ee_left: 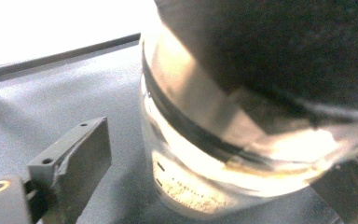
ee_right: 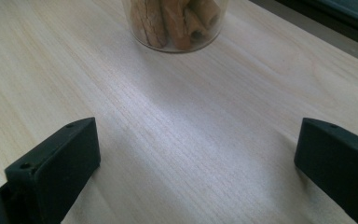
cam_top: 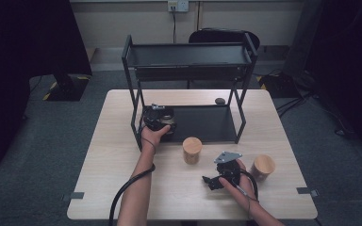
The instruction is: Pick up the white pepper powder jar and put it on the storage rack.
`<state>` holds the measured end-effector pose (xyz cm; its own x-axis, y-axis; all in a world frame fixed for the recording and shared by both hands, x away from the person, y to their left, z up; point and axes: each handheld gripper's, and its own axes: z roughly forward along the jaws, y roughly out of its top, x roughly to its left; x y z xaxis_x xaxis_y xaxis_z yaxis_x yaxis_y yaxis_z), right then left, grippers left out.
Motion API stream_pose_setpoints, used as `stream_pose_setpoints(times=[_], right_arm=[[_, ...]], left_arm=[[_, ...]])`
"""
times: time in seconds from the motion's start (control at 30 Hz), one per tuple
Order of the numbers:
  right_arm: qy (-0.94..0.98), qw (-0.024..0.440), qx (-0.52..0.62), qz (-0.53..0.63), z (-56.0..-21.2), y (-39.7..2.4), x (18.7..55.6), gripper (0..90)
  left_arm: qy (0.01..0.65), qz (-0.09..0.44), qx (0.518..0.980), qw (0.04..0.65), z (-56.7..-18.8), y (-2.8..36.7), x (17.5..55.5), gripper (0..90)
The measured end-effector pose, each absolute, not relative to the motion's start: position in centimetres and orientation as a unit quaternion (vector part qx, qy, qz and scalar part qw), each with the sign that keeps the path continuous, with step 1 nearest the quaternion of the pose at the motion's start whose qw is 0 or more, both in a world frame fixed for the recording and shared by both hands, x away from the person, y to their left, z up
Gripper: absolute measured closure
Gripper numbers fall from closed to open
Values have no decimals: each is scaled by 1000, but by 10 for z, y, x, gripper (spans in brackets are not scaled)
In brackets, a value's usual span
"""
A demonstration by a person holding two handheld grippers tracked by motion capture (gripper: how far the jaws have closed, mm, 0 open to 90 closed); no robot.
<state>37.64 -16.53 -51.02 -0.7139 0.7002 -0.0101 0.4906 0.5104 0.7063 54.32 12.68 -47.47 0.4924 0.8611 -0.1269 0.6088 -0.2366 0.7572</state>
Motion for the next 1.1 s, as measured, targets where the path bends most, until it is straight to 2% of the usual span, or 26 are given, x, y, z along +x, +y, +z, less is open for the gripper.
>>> stream_pose_setpoints(times=[0.1, 1.1], right_arm=[[856, 149, 348, 352, -510, -165, 376, 0], [856, 149, 348, 352, -510, -165, 376, 0]], left_arm=[[479, 158, 766, 399, -474, 129, 542, 10], [469, 139, 774, 401, -471, 143, 518, 38]])
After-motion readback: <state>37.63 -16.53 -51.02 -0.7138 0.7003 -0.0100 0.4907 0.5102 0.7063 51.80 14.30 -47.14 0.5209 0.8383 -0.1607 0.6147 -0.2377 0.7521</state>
